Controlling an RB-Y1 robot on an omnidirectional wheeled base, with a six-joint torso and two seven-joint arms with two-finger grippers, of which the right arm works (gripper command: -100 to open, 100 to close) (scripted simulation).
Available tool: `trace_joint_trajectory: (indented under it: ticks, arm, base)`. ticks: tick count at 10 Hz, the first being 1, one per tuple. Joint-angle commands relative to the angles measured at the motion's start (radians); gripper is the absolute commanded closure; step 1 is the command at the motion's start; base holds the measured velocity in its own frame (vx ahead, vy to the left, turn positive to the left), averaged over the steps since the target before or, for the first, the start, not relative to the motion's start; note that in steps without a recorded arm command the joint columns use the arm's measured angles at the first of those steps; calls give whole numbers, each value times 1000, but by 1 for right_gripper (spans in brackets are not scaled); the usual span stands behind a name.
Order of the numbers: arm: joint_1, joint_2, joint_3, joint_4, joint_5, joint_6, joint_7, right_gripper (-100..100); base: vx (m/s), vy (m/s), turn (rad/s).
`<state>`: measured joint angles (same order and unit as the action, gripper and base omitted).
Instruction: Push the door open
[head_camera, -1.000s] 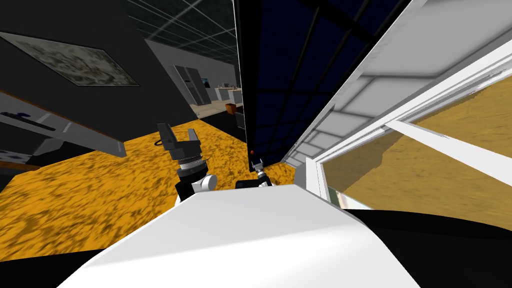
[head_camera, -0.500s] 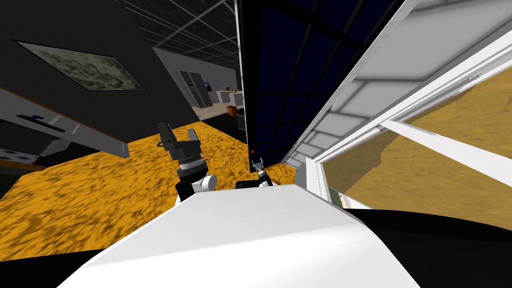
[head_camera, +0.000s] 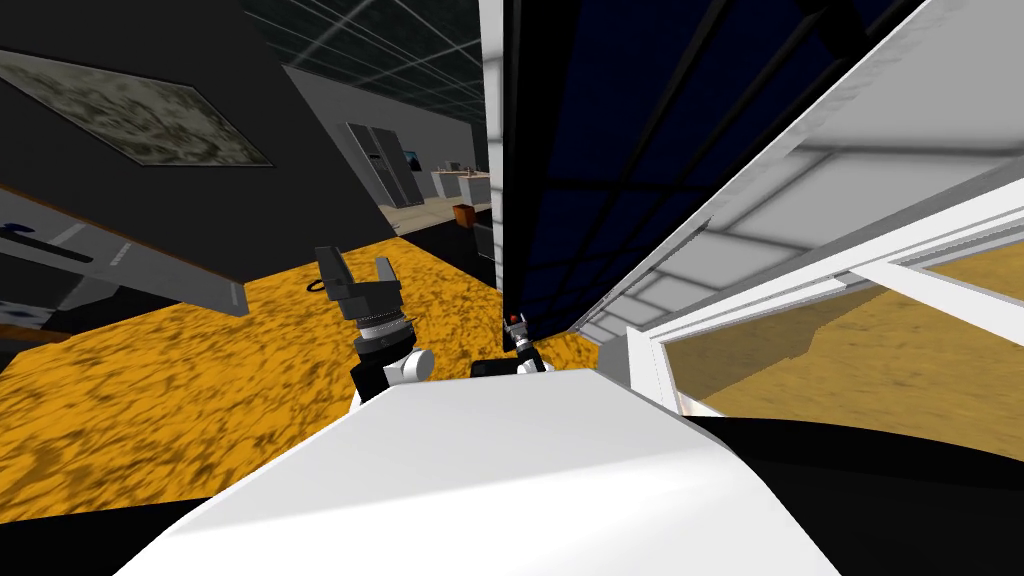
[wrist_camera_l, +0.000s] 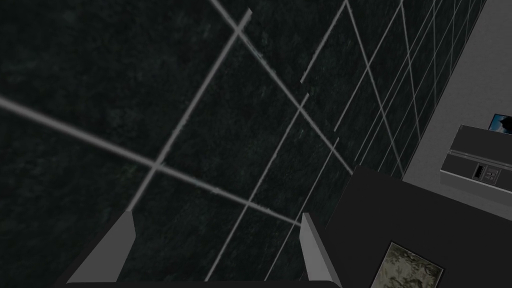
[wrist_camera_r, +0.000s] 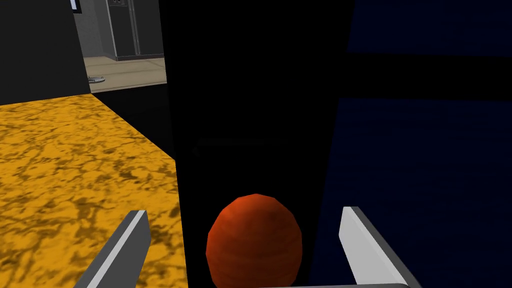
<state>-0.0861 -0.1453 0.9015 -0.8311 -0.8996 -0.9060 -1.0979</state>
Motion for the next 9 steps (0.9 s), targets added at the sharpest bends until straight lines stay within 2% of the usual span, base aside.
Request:
trace_joint_trajectory:
  ticks: [1,6,7,9]
  arm:
    - [1,-1,0,1,-1,1,-1,100]
    - [1,-1,0,1,-1,1,-1,100]
    - [7,-39,44,-26,9,-1,-22,100]
    - [11,-73,85,-54,19,-6,-43,100]
  base:
    - [-16,-2,-1]
    - [-18,-7,2]
    - [-38,-40,-62]
    - [-81,-77,-54]
